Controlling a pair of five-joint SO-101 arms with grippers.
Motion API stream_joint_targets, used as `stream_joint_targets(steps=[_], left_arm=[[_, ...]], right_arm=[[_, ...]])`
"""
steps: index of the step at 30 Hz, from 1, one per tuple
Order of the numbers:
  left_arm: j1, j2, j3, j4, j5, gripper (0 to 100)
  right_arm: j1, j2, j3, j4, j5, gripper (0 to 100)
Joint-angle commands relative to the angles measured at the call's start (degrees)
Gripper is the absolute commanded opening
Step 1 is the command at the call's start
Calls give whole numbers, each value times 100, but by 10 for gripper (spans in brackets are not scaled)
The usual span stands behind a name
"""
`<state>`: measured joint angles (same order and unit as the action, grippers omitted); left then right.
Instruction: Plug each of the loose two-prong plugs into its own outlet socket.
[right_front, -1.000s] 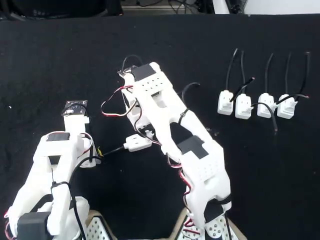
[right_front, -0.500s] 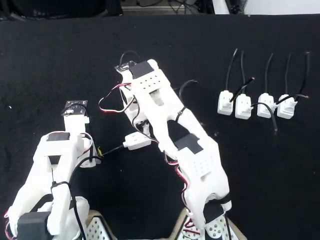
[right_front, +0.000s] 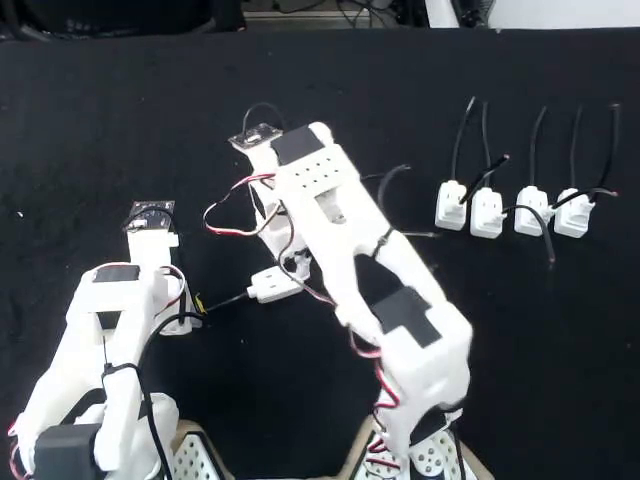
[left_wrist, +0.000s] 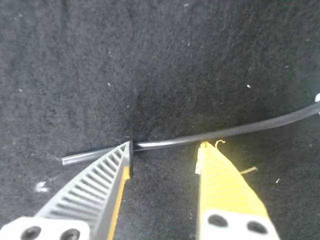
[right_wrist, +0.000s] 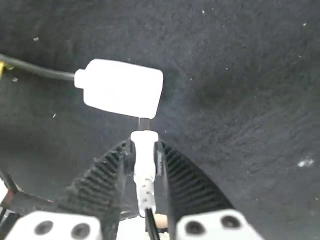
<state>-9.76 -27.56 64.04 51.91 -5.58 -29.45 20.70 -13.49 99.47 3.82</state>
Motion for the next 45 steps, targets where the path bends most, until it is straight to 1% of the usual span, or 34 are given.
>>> stream_joint_targets(steps=[1, 3, 6, 8, 10, 13, 15, 17, 20, 29, 45], left_arm=[[-48, 9, 40, -141, 70, 216], [-48, 9, 40, -141, 70, 216], [-48, 9, 40, -141, 70, 216], [-48, 9, 40, -141, 79, 216], [-48, 9, 40, -141, 79, 216], [-48, 9, 40, -141, 79, 216], [-48, 9, 40, -141, 79, 216], [-48, 9, 40, -141, 79, 216], [-48, 9, 40, -141, 79, 216], [-48, 9, 40, -132, 79, 216], [-48, 9, 40, -158, 79, 216]], right_arm=[[70, -1086, 154, 132, 105, 10], [281, -1305, 365, -70, 185, 10], [782, -1604, 1095, -870, 360, 10], [1081, -1824, 1842, -1785, 475, 10], [1301, -2114, 2818, -2945, 642, 10], [1407, -2519, 4171, -4352, 738, 10], [1415, -2747, 4787, -4923, 738, 10], [1415, -2879, 5182, -5222, 721, 10], [1415, -2905, 5464, -5160, 730, 11], [1424, -2914, 5648, -4185, 738, 11], [1380, -2914, 6149, -4431, 738, 12]])
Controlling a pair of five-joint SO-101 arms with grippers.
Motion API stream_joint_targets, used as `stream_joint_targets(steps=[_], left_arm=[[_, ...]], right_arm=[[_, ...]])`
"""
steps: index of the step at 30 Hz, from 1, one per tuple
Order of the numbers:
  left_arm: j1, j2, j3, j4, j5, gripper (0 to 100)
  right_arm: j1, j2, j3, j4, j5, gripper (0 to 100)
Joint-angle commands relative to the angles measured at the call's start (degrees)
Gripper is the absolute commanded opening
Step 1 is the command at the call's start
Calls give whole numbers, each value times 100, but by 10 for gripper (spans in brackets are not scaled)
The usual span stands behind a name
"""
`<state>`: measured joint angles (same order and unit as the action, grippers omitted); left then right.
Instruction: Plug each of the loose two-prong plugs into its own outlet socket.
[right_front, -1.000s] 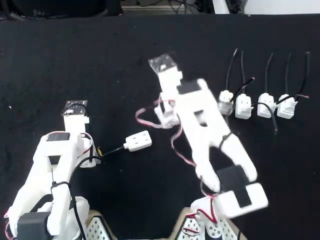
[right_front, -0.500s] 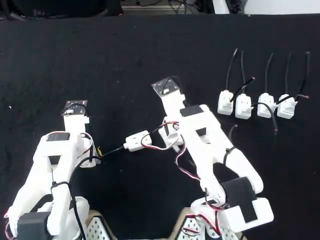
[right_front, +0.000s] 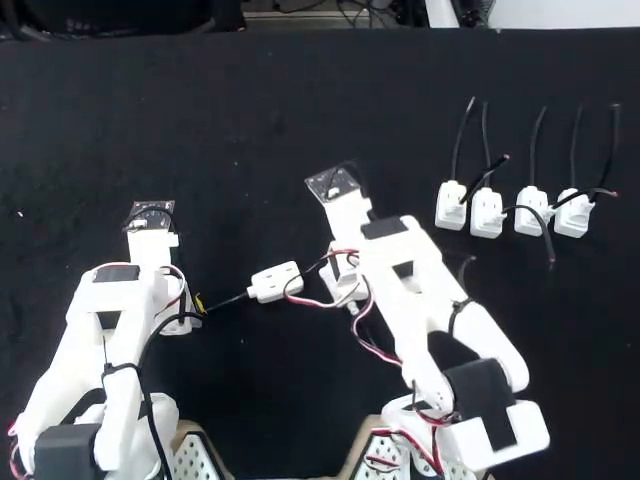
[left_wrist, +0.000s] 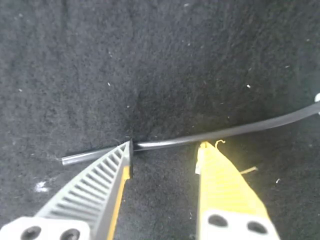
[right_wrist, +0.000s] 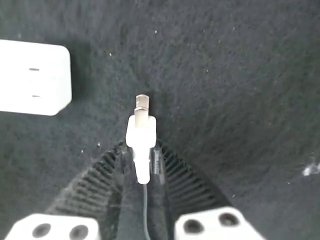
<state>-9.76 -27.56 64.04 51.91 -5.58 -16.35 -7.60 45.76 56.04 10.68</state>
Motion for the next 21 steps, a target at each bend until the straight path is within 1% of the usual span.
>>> stream_joint_targets(steps=[1, 5, 9, 14, 21], left_arm=[[-48, 9, 40, -158, 79, 216], [-48, 9, 40, -158, 79, 216], [-40, 9, 40, -158, 79, 216], [-40, 9, 40, -158, 79, 216], [-40, 9, 22, -132, 79, 216]], right_arm=[[70, -84, 303, -185, 53, 12], [79, -110, 541, -501, 53, 12], [62, -84, 523, -519, 53, 12], [-167, 75, 382, -466, 44, 12], [-141, 1103, -558, 114, 18, 12]])
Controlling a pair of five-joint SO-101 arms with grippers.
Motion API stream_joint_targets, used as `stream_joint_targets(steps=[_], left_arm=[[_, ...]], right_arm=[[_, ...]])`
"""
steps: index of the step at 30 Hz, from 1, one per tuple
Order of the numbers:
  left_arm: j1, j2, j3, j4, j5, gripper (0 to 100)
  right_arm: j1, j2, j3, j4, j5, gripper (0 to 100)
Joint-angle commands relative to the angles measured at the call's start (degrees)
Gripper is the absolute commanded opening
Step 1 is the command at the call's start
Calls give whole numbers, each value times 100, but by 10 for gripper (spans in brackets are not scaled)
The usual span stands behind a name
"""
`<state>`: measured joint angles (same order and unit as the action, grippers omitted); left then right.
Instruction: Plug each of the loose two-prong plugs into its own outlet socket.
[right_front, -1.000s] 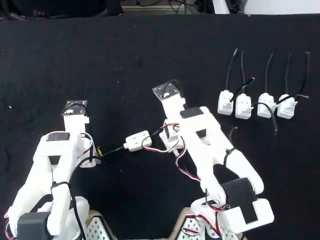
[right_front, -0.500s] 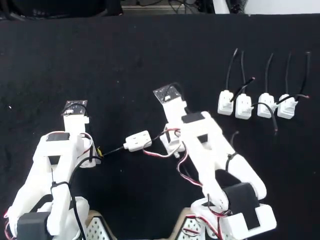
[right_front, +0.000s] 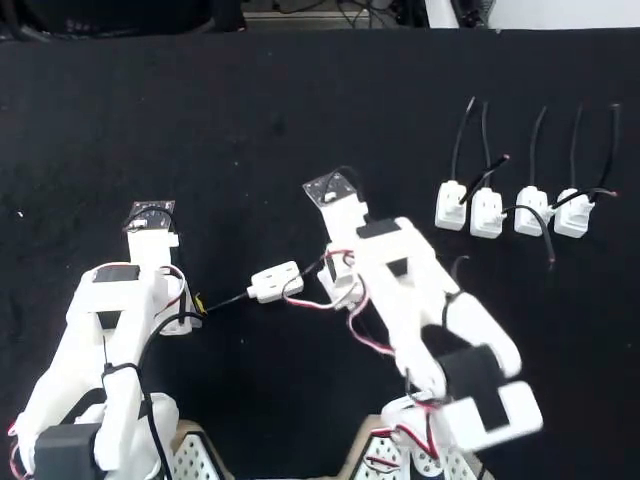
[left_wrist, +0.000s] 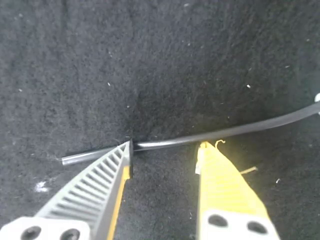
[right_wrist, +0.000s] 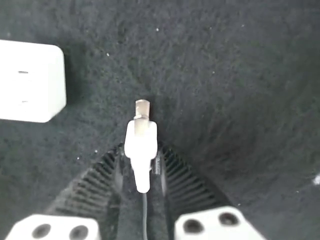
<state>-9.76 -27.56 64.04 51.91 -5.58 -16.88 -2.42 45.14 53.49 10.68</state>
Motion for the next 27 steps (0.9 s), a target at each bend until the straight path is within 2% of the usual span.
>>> stream_joint_targets(steps=[1, 6, 10, 18, 23, 27], left_arm=[[-40, 9, 22, -132, 79, 216], [-40, 9, 4, -132, 79, 216], [4, 0, -189, -70, 26, 216], [4, 0, -2053, 985, -290, 216], [4, -114, -2941, 1398, -281, 216], [31, -897, -2730, 1371, -237, 216]], right_arm=[[-88, 699, -593, 431, 18, 11], [-88, 585, -514, 369, 0, 11], [-79, -163, -154, 273, -123, 11], [-141, -2791, -57, 897, 44, 11], [-607, -3741, 13, 580, -193, 11], [-1336, -4119, 602, -352, -237, 11]])
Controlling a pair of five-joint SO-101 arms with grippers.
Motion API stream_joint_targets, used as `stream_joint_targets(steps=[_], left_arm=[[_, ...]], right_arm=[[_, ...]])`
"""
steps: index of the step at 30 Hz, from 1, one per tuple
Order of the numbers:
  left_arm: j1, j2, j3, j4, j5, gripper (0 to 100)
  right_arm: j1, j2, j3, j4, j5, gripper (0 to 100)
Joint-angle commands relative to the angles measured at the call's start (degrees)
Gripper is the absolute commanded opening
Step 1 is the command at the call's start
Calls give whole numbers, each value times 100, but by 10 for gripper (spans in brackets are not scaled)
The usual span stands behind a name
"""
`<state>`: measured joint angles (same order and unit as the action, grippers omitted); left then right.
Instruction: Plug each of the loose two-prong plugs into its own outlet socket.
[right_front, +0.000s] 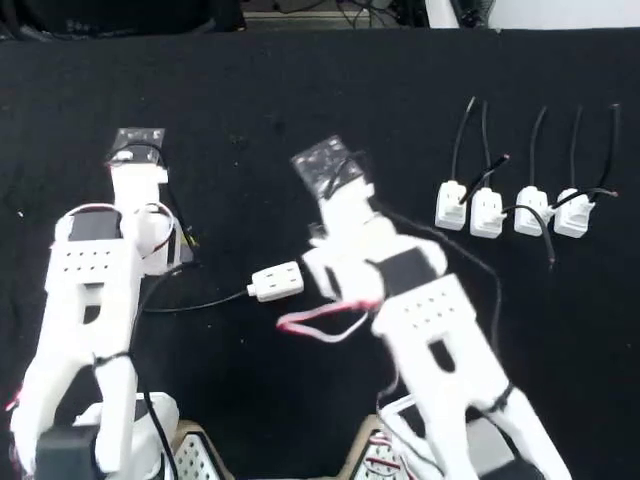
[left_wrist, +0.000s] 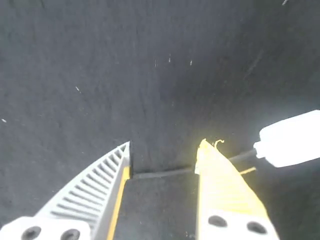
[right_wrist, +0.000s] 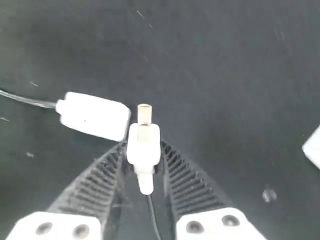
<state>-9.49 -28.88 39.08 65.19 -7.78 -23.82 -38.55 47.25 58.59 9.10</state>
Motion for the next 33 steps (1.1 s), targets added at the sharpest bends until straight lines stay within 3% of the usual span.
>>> stream_joint_targets(steps=[1, 11, 17, 27, 33], left_arm=[[4, -1055, -92, -18, 79, 216], [31, -4123, 2237, -1248, 695, 216], [875, -5530, 2976, -1292, 747, 216], [1631, -6796, 3389, -1284, 730, 216], [2026, -6875, 3723, -1125, 141, 216]], right_arm=[[-782, -541, 611, -1178, -53, 11], [-1653, -541, 2053, -3675, -79, 11], [-1952, -541, 2615, -4738, -79, 11], [-1952, -541, 2791, -4879, -79, 11], [-1952, -585, 2774, -4870, -88, 11]])
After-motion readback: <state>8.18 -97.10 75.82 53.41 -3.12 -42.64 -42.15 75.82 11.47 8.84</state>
